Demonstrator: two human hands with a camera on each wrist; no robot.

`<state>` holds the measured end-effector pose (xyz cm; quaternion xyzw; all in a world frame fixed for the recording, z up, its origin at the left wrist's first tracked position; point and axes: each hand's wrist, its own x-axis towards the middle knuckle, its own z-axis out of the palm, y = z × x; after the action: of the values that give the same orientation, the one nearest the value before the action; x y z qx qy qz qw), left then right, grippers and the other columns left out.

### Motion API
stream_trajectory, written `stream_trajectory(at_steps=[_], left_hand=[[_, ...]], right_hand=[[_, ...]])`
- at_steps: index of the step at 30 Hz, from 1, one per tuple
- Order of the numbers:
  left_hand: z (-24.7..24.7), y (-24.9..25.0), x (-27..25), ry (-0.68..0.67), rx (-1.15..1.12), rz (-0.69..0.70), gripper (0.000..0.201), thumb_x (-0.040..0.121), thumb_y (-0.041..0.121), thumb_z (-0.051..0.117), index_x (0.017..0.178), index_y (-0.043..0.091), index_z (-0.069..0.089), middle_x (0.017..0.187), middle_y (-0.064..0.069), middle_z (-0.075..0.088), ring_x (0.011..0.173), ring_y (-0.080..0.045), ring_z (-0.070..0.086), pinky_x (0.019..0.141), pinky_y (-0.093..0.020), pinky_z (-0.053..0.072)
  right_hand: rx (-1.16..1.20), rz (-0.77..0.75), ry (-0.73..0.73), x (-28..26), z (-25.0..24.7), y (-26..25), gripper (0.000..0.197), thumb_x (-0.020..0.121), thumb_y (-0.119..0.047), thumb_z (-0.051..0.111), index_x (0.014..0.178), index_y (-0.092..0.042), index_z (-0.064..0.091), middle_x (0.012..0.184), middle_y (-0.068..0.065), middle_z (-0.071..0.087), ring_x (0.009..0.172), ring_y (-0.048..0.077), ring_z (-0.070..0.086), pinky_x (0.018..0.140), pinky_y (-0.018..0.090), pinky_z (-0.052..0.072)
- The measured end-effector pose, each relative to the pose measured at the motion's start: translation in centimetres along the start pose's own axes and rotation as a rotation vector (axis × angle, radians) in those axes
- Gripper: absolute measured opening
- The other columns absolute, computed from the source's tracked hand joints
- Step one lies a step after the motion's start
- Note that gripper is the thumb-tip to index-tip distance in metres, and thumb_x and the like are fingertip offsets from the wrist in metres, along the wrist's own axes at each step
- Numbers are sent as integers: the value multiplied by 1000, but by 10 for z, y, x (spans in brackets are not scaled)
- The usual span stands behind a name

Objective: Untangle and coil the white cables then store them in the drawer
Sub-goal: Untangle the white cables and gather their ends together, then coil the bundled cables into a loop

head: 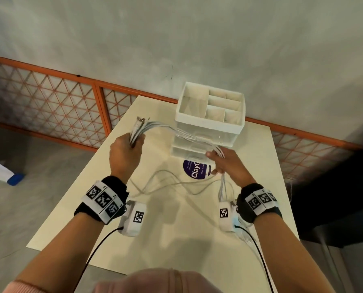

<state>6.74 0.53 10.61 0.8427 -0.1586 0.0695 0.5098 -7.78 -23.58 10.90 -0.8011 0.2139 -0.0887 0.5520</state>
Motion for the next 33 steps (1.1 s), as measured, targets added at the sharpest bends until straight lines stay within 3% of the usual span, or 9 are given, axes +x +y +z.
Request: stream_trajectory(at_steps=[5, 7, 9, 12, 17, 19, 23, 28, 33], left_hand=[[2, -35, -16, -253, 259, -264, 37, 79, 40, 71, 86, 4, 68, 74, -14, 61, 82, -37, 65, 62, -31, 38], [-1, -32, -22, -349, 99, -213, 32, 70, 33, 81, 90, 10, 70, 63, -6, 55, 64, -22, 61, 58, -25, 37], [-5, -19, -24, -334, -153, -123, 34, 68, 30, 82, 96, 14, 69, 54, 1, 36, 45, -7, 34, 48, -18, 26], [-13, 14, -25, -218, -411, -4, 42, 69, 33, 78, 104, 15, 66, 58, 1, 21, 48, -7, 18, 47, -21, 18], [-6, 58, -25, -577, -388, 182, 33, 72, 6, 78, 98, 15, 62, 49, 20, 51, 45, 4, 41, 50, -5, 30], [8, 59, -29, -667, -272, 215, 15, 79, 12, 74, 89, 16, 64, 50, 21, 54, 47, 4, 45, 53, -8, 32], [12, 54, -23, -499, -203, 190, 15, 90, 11, 60, 75, 13, 60, 47, 9, 45, 45, 1, 42, 49, -11, 31], [3, 65, -19, -288, -130, 402, 39, 89, 7, 58, 64, 32, 42, 51, 10, 39, 49, 3, 44, 50, -10, 31], [-6, 62, -7, -111, -304, 222, 22, 92, 12, 57, 71, 10, 56, 48, 6, 30, 37, -6, 27, 40, -17, 20]], right_hand=[[51, -68, 102, -6, -15, -58, 51, 95, -52, 39, 76, -11, 61, 50, -4, 25, 42, 8, 24, 42, 19, 26], [0, -91, 149, -4, -17, -72, 49, 96, -47, 42, 69, -13, 63, 49, -3, 26, 40, 7, 24, 39, 17, 24], [-159, -143, 200, -1, -17, -79, 45, 96, -41, 48, 67, -11, 65, 46, -5, 31, 38, 5, 28, 40, 16, 27], [-313, -195, 127, -3, -12, -81, 41, 94, -37, 52, 69, -8, 67, 40, -11, 41, 40, 4, 30, 43, 15, 26], [-392, -230, -155, -15, 24, -88, 45, 99, -36, 43, 76, -9, 71, 50, -10, 51, 47, 5, 40, 52, 18, 33], [-320, -248, -196, -17, 31, -94, 48, 101, -35, 38, 77, -7, 67, 45, -10, 48, 41, 3, 36, 50, 17, 30], [-71, -208, -210, -18, 25, -87, 49, 98, -43, 41, 76, -5, 63, 41, -11, 37, 42, 6, 31, 50, 20, 30], [54, -144, -348, -14, 26, -47, 30, 87, -25, 64, 58, -27, 58, 49, -12, 46, 47, 5, 41, 56, 20, 38], [-107, 44, -341, -8, 32, 7, 31, 80, -25, 75, 62, -14, 51, 49, -10, 52, 50, 5, 50, 55, 13, 40]])
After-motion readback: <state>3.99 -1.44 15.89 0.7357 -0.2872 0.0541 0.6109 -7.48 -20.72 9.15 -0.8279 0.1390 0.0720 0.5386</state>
